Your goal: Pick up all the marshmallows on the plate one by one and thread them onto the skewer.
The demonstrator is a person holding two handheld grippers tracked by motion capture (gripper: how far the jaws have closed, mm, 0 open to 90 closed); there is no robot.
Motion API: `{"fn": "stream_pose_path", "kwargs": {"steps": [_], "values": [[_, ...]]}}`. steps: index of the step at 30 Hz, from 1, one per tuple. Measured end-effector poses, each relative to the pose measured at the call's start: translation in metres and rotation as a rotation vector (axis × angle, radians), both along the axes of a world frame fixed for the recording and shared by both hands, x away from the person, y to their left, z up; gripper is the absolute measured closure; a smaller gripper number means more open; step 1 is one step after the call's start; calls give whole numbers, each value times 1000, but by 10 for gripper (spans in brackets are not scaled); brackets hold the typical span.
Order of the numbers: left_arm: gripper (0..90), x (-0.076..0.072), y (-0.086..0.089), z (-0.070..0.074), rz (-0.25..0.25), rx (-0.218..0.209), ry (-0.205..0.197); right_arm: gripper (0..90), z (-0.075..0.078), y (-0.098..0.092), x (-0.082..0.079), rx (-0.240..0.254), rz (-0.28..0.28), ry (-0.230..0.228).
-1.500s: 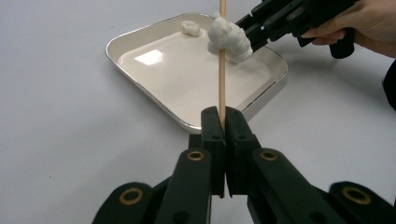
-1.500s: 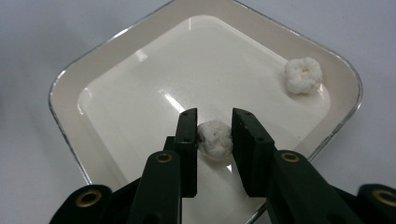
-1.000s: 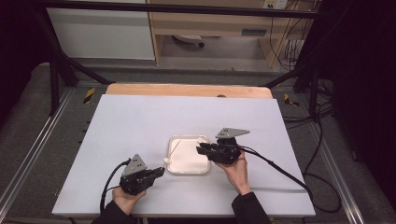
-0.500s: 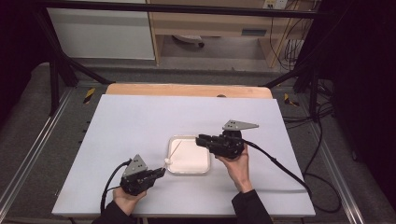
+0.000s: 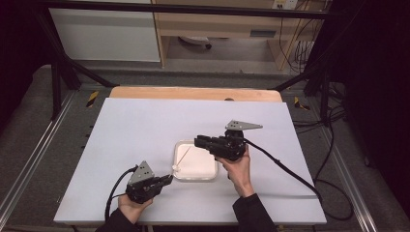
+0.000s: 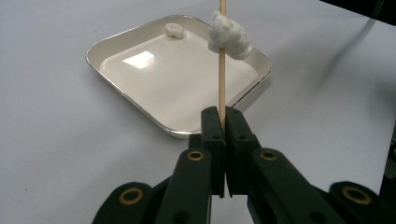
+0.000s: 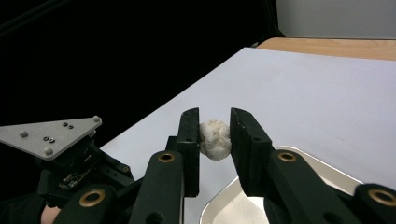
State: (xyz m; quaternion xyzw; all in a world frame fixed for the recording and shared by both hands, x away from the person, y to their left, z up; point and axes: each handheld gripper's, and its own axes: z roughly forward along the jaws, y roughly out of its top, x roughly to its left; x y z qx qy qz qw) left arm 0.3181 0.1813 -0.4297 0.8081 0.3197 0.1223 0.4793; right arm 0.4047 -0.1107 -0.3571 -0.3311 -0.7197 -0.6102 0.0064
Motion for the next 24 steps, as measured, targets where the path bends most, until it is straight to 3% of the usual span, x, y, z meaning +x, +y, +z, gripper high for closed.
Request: {"fn": "stream_pose_path", "kwargs": {"steps": [4,24], "values": [[879,0,0,0,-3,2,-2,742,-3,5,3,18,11,20],[880,0,0,-1,4,11,4,776,-15,13,3,19,45,64]]}}
